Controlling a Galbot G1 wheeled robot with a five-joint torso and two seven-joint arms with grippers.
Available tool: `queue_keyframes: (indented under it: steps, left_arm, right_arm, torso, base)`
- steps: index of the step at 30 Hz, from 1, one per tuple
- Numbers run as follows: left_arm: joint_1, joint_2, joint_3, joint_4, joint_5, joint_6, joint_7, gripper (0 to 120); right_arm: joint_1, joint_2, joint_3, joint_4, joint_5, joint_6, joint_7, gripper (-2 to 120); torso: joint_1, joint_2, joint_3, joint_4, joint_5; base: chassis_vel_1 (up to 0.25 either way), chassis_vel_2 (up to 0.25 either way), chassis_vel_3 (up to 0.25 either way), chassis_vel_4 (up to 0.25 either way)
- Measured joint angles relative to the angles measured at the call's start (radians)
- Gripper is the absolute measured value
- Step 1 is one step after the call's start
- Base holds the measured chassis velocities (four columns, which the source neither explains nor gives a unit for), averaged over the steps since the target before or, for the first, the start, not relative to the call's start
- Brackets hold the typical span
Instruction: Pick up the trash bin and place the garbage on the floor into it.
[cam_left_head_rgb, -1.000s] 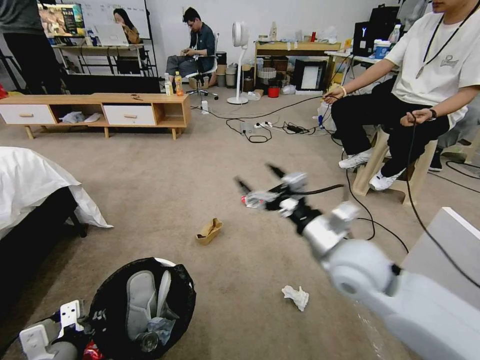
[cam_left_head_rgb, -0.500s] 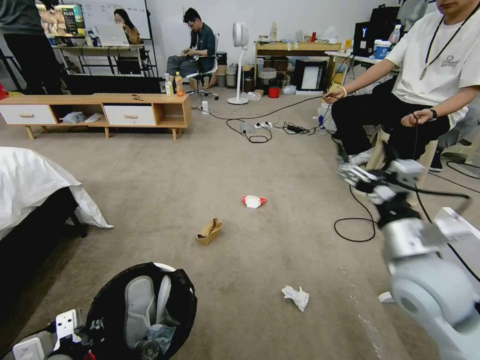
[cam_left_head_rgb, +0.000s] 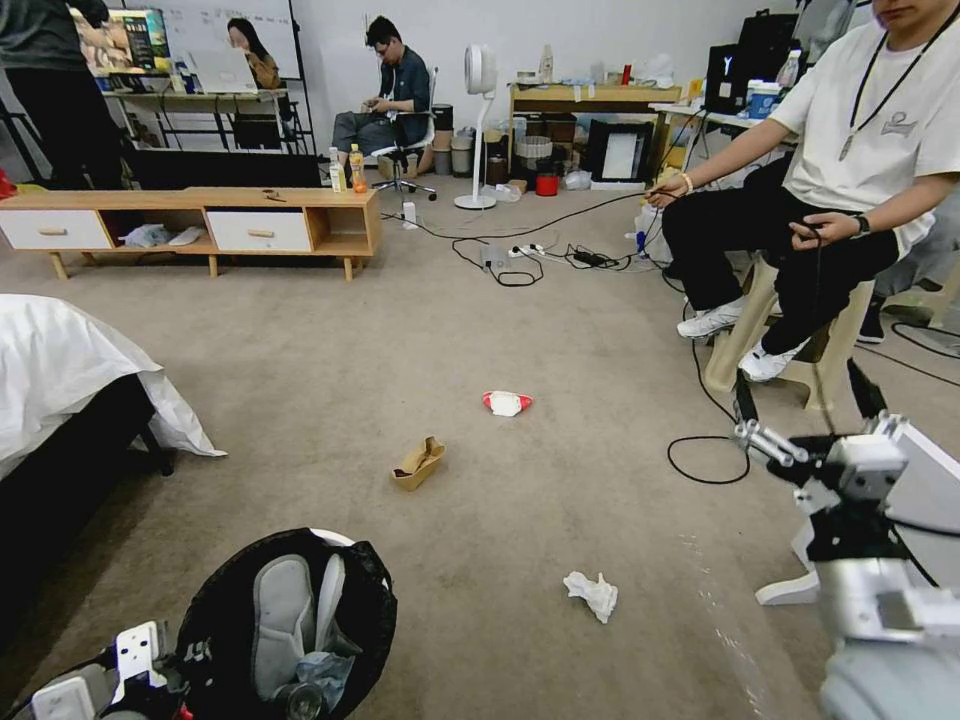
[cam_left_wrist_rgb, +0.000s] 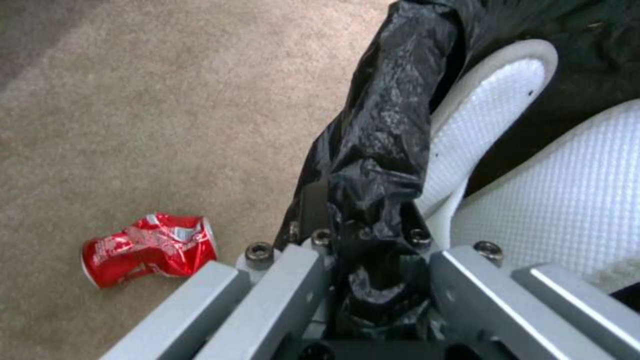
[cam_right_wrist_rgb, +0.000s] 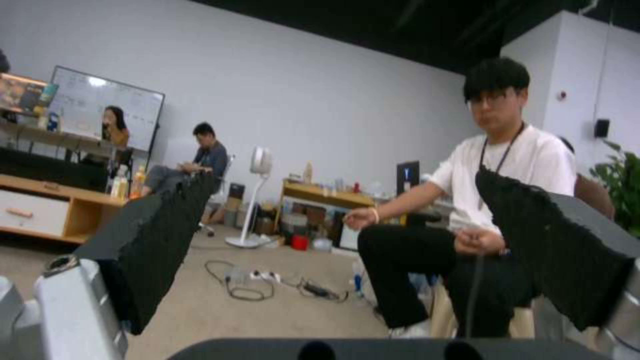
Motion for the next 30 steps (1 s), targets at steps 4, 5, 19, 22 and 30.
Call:
queue_keyframes:
  steps: [4, 5, 19, 22, 30]
  left_arm:
    - [0.0, -0.009, 0.004, -0.004, 0.0, -0.002, 0.0, 1]
    - [-0.001, -0.011, 0.004, -0.004, 0.0, -0.003, 0.0, 1]
    - [-0.006, -0.023, 0.009, 0.003, 0.006, -0.005, 0.002, 1]
    - [-0.007, -0.023, 0.009, 0.006, 0.006, -0.005, 0.002, 1]
    - [-0.007, -0.026, 0.011, 0.013, 0.013, -0.008, 0.006, 1]
  right_arm:
    - [-0.055, 0.081, -0.045, -0.01, -0.078, 0.017, 0.0, 100]
    - [-0.079, 0.112, -0.071, -0.016, -0.106, 0.024, 0.005, 100]
    - [-0.105, 0.167, -0.132, -0.036, -0.152, 0.038, 0.015, 100]
    - [-0.101, 0.164, -0.132, -0.043, -0.152, 0.038, 0.017, 100]
    - [-0.097, 0.154, -0.125, -0.056, -0.153, 0.043, 0.017, 100]
  torso:
    - [0.0, 0.0, 0.0, -0.0003, 0.0]
    - [0.0, 0.0, 0.0, -0.0003, 0.0]
    - [0.0, 0.0, 0.0, -0.0003, 0.0001]
    - [0.0, 0.0, 0.0, -0.0003, 0.0001]
    - [0.0, 0.0, 0.0, -0.0004, 0.0002]
  base:
    - [0.0, 0.0, 0.0, 0.0]
    - [0.0, 0.0, 0.0, 0.0]
    - [0.0, 0.0, 0.0, 0.0]
    - [0.0, 0.0, 0.0, 0.0]
    - [0.0, 0.0, 0.0, 0.0]
